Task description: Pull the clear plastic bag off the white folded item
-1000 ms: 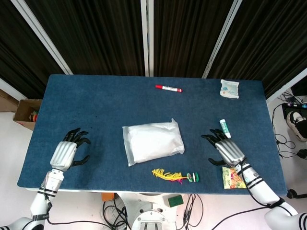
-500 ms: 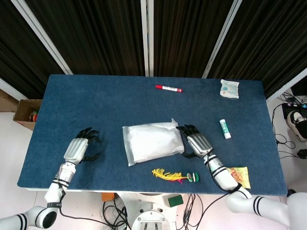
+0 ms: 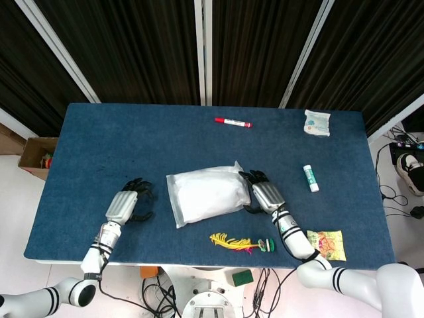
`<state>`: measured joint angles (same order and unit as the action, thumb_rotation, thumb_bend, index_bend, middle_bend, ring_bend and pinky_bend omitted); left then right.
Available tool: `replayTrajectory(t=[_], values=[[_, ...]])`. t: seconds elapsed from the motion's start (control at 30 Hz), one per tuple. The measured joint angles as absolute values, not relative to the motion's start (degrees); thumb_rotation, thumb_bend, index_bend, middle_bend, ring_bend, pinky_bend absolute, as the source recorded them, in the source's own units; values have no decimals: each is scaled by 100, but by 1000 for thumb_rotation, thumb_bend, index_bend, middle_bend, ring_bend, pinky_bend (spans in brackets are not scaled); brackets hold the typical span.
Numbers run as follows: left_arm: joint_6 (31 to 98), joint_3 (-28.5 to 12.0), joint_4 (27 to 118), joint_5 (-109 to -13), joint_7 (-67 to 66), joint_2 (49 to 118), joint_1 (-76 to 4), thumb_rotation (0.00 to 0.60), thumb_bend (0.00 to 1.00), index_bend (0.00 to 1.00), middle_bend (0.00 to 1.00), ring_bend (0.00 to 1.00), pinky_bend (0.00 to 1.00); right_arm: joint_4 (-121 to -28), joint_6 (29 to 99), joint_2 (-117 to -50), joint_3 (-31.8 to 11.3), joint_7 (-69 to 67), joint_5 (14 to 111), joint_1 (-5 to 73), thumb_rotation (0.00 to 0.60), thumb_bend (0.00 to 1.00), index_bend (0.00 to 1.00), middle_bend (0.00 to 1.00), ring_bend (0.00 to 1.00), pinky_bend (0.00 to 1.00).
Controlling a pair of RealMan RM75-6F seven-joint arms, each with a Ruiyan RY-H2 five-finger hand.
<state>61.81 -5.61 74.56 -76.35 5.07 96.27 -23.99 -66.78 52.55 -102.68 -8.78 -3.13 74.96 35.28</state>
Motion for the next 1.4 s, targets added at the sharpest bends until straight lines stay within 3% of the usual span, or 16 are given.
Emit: replayTrajectory(t=[0.47, 0.97, 1.4], values=[[5968, -729, 7443, -7793, 951, 10037, -2769, 600, 251, 473, 167, 44, 105, -6600, 5406, -10324, -873, -471, 7582, 3507, 600, 250, 42, 167, 0, 70], [6153, -800, 7410, -7385, 227, 10231, -2708, 600, 246, 482, 160, 43, 105, -6654, 5522, -10279, -847, -595, 7694, 3493, 600, 276, 42, 167, 0, 69], [6047, -1025, 7393, -7470, 593, 10433, -2968, 600, 246, 474, 147, 32, 104, -6500, 5549, -10382, -813, -711, 7731, 3485, 600, 278, 42, 167, 0, 69]])
